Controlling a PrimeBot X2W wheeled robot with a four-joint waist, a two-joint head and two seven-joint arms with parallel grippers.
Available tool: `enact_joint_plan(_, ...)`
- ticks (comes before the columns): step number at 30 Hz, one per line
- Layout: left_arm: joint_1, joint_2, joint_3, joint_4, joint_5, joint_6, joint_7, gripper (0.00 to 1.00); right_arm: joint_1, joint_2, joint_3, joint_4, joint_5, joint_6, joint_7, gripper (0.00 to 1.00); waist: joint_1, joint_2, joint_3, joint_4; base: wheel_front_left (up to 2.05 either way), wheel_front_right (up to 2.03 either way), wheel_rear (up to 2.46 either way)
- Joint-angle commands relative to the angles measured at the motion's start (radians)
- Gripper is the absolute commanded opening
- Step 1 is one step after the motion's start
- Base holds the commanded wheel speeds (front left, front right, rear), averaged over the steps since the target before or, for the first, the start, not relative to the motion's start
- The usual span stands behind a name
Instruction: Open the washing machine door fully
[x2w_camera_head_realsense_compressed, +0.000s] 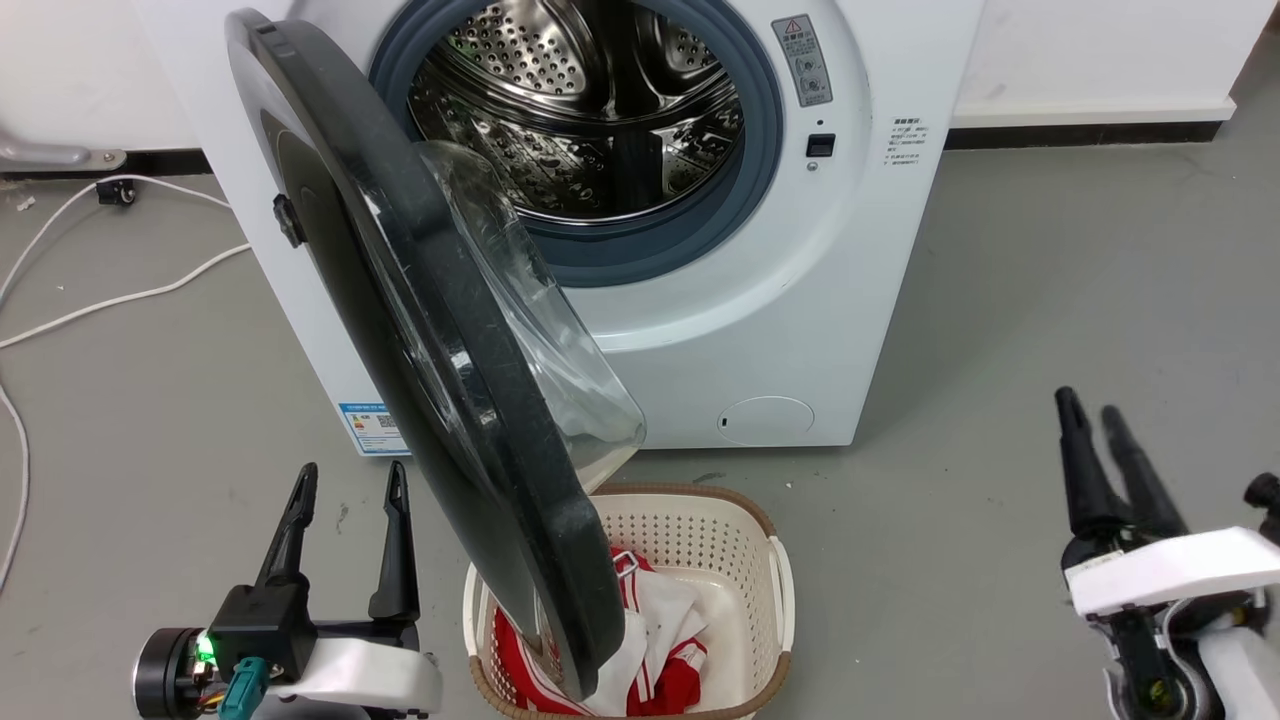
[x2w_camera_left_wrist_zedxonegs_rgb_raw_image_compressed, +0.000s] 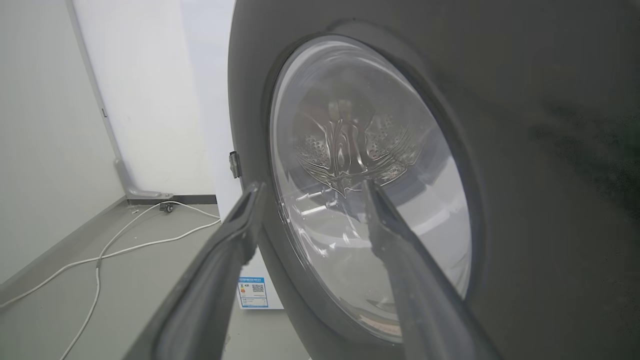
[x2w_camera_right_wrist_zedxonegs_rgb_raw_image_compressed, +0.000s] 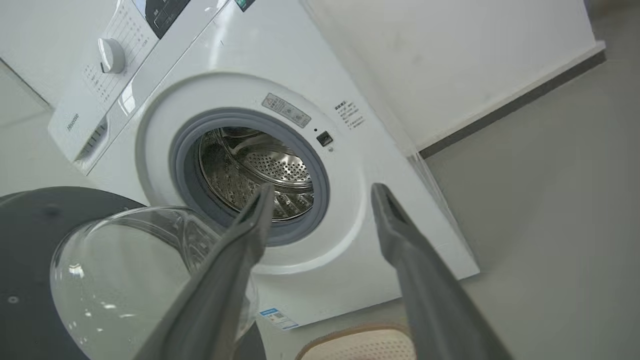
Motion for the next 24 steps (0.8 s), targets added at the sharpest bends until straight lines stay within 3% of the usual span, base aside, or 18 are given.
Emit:
enact_joint_plan(1,0.004,-0.001,0.001,-0.001,0.004,-0.001,-0.002,1.00,0.012,0.007,-0.018,-0.011,-0.048,0.000,-0.009,1.00,0.0001,0.0000,0.000,0.000,0.00,0.00,0.00)
enact_joint_plan(8,0.000,-0.001,0.001,-0.003,0.008,-0.005,-0.002,1.00,0.061,0.107,-0.205,-0.174,-0.604,0.000,-0.015,1.00,0.0001,0.0000,0.002,0.001,0.00,0.00,0.00)
enact_joint_plan(12,-0.007,-0.001,0.002,-0.002,0.012,-0.007,-0.002,1.00,0.109,0.168,-0.242,-0.300,-0.822,0.000,0.001,1.00,0.0001,0.0000,0.003,0.003,0.00,0.00,0.00)
enact_joint_plan(17,-0.015,-0.001,0.003,-0.001,0.017,-0.013,-0.002,1.00,0.193,0.213,-0.233,-0.377,-0.952,0.000,0.027,1.00,0.0001,0.0000,0.005,0.005,0.00,0.00,0.00)
enact_joint_plan(24,-0.017,-0.001,0.003,0.000,0.025,-0.017,-0.002,1.00,0.258,0.230,-0.208,-0.356,-0.925,0.000,0.017,1.00,0.0001,0.0000,0.007,0.005,0.00,0.00,0.00)
